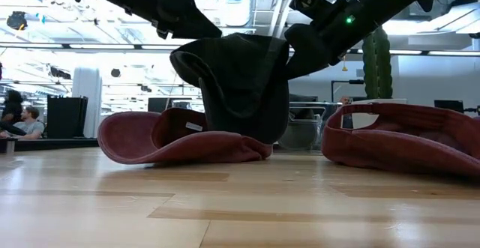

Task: Pick & Place hat
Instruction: Put the black cap into the right transparent bin

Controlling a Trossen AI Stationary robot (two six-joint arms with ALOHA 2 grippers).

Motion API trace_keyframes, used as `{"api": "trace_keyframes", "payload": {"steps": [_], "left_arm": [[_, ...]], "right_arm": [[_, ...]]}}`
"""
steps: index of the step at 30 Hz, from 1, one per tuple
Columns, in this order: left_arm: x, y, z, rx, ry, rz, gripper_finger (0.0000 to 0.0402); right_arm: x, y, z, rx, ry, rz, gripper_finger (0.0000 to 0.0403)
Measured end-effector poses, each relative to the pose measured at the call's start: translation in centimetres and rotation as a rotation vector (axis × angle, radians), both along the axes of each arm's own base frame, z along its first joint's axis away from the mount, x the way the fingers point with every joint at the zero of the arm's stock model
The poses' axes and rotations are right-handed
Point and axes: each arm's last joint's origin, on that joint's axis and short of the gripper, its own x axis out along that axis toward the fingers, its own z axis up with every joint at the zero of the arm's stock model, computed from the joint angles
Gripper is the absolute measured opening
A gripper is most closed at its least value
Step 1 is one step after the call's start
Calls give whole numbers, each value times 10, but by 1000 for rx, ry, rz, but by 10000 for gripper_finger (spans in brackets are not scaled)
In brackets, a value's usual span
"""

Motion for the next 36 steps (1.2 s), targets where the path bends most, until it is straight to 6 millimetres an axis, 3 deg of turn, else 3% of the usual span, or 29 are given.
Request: {"api": "trace_keyframes", "payload": {"steps": [7, 36], "left_arm": [[-6, 0, 10, -13, -40, -4, 112], [-8, -1, 1, -49, 63, -99, 113]], "right_arm": [[0, 0, 0, -6, 5, 3, 7], [0, 0, 0, -10, 8, 7, 7]]}}
